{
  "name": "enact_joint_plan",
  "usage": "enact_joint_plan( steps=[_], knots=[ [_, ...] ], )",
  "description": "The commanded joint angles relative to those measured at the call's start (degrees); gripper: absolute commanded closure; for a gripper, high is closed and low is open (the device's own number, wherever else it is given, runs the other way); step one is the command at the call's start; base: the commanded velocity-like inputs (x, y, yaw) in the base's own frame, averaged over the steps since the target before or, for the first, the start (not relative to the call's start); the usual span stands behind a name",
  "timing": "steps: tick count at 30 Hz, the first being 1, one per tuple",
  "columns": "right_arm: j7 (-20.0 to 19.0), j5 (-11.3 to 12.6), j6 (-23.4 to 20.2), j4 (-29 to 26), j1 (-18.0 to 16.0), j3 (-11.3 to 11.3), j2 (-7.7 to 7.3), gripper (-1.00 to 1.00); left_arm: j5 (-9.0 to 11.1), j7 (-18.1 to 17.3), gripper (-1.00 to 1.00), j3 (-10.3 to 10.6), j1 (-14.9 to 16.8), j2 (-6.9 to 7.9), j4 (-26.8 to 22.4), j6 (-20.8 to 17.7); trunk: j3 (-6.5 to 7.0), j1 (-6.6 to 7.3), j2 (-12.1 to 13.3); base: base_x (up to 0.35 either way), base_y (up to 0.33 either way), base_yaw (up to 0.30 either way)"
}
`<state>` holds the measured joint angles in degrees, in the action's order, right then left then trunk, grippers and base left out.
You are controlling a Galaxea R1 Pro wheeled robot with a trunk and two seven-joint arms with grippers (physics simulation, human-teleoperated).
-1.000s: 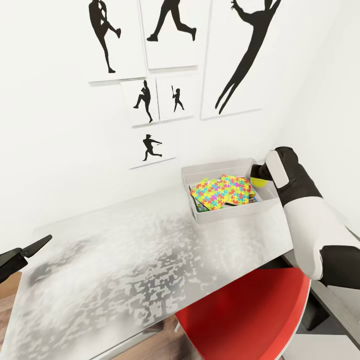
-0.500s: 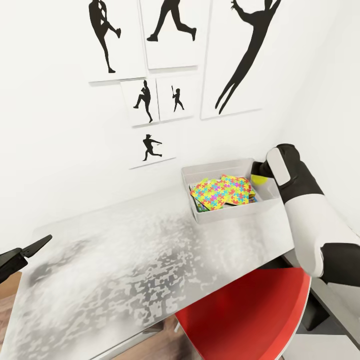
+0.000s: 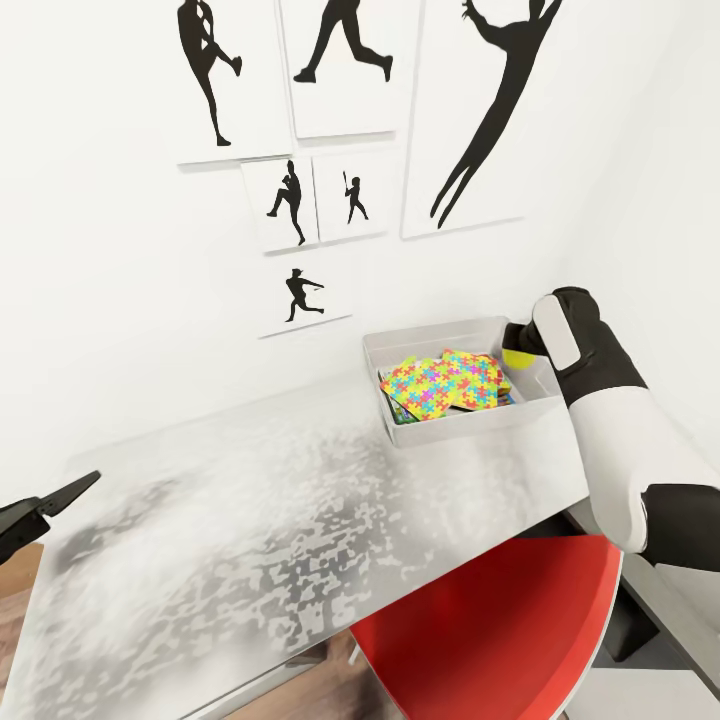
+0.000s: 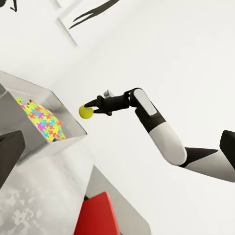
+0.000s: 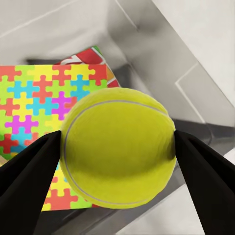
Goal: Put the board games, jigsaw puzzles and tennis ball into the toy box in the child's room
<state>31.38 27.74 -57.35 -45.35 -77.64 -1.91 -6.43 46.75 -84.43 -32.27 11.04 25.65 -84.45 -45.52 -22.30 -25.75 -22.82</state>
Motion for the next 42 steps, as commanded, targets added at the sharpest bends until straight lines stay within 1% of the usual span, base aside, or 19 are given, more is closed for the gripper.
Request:
enact_joint_plan(
  steps=[1,10,12,17,29,34,42],
  knots=[
    [0.52,0.58,-0.13,0.01,-0.05,-0.20,-0.06,1.00,0.03,-0.17,-1.00,-0.14,0.03,0.01,0.02,-0.61,-0.10,-0.03,-0.10,0.000,0.000,0.000],
    [0.52,0.48,-0.11,0.08,-0.05,-0.20,-0.07,1.00,0.00,-0.21,-1.00,-0.42,0.03,0.01,0.07,-0.62,-0.40,-0.03,-0.10,0.000,0.000,0.000],
    [0.52,0.48,0.60,0.10,-0.05,-0.20,-0.07,1.00,0.00,-0.21,-1.00,-0.42,0.03,0.01,0.07,-0.62,-0.52,-0.03,-0.10,0.000,0.000,0.000],
    [0.69,0.41,2.22,0.17,-0.05,-0.27,-0.14,1.00,0.00,-0.21,-1.00,-0.43,0.03,0.01,0.07,-0.62,-0.94,-0.03,-0.10,0.000,0.000,0.000],
    [0.87,0.30,2.72,0.18,0.00,-0.44,-0.18,1.00,0.00,-0.21,-1.00,-0.43,0.03,0.01,0.07,-0.62,-2.06,-0.03,-0.10,0.000,0.000,0.000],
    [0.93,0.30,3.07,0.20,0.10,-0.73,-0.89,1.00,0.00,-0.21,-1.00,-0.43,0.03,0.01,0.08,-0.61,-2.53,-0.03,-0.10,0.000,0.000,0.000],
    [0.88,0.30,3.67,0.18,0.25,-0.94,-1.28,1.00,0.00,-0.21,-1.00,-0.43,0.03,0.01,0.15,-0.60,-3.28,-0.03,-0.10,0.000,0.000,0.000]
  ],
)
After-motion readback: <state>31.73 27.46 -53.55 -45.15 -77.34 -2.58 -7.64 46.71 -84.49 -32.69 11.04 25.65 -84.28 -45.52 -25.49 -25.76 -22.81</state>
